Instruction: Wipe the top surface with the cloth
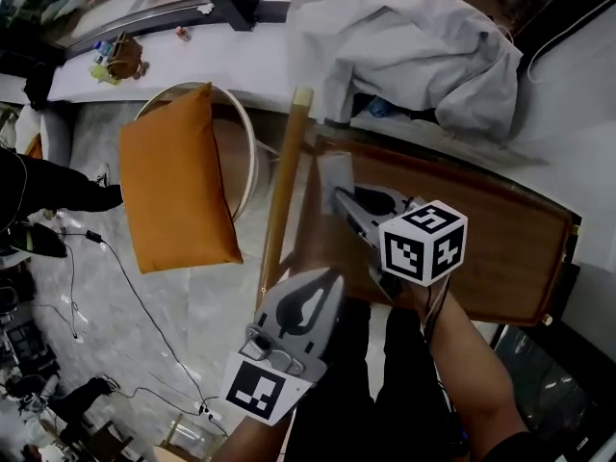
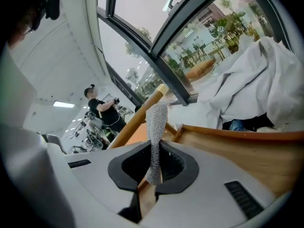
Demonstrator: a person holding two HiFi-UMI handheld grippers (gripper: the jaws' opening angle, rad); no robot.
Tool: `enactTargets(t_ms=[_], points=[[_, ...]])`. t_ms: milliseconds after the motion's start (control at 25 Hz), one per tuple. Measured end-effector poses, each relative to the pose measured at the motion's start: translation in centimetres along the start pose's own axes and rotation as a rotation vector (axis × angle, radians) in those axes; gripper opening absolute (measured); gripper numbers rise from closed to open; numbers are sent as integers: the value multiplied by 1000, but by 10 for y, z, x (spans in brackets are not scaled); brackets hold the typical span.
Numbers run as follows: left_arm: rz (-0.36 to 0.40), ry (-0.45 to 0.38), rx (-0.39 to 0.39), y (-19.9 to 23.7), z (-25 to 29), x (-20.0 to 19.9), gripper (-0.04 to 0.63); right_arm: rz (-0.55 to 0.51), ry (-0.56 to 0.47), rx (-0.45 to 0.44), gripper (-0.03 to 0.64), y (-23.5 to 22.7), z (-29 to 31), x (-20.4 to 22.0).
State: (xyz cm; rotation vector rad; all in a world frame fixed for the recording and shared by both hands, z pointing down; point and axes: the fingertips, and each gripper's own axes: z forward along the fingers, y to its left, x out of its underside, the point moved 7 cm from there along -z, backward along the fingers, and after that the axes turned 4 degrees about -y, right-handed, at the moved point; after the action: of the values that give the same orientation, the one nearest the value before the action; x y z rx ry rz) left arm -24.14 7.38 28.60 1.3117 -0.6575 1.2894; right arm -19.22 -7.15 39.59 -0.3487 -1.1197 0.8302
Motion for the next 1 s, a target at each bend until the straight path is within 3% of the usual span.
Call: enactTargets(t_ms=[200, 560, 1000], points=[[17, 25, -128, 26, 32, 0, 12, 14, 56, 76, 37, -25, 28, 6], [-1, 145, -246, 62, 75, -7, 12, 95, 108, 149, 37, -43, 56, 11], [-6, 189, -270, 67, 92, -9, 12, 110, 179, 271, 37, -59, 45, 17]])
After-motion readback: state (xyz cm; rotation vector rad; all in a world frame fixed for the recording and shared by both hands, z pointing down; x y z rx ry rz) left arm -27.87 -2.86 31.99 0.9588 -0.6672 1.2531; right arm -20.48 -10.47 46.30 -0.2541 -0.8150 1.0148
